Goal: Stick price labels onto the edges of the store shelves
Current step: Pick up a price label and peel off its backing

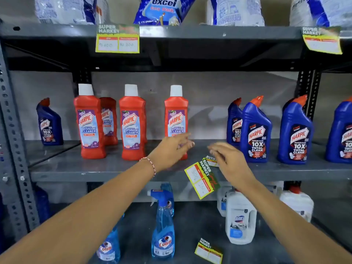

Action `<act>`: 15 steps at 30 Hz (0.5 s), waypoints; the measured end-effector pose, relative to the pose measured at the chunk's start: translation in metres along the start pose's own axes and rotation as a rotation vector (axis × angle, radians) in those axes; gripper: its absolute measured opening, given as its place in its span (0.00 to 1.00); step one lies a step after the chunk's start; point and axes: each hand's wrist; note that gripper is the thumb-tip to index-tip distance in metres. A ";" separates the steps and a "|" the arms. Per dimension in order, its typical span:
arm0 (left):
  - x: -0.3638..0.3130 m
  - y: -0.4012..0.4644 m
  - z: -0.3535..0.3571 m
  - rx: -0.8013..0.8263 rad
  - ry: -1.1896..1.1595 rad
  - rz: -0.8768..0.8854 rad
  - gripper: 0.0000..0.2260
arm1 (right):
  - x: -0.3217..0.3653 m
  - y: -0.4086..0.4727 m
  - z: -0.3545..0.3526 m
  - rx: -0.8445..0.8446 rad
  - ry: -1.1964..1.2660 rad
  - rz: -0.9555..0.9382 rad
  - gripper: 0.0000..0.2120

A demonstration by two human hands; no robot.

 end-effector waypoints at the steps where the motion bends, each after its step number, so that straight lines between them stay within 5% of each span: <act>1: 0.001 0.001 0.008 0.029 -0.125 -0.052 0.20 | -0.006 -0.005 0.003 0.014 -0.021 -0.010 0.10; 7: -0.001 -0.005 0.039 0.130 -0.334 -0.121 0.12 | -0.021 -0.035 0.019 0.083 -0.117 0.064 0.09; 11: -0.005 -0.016 0.045 0.042 -0.283 -0.105 0.07 | -0.016 -0.043 0.018 0.003 0.005 0.073 0.11; 15: -0.003 -0.050 0.035 -0.104 -0.516 -0.163 0.09 | 0.011 -0.056 0.015 0.035 0.215 0.149 0.10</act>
Point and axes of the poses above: each hand's wrist, its own y-axis towards the middle knuckle, its own z-axis out of the palm, x = y × z, and after that the axes turned 5 degrees about z, right-handed
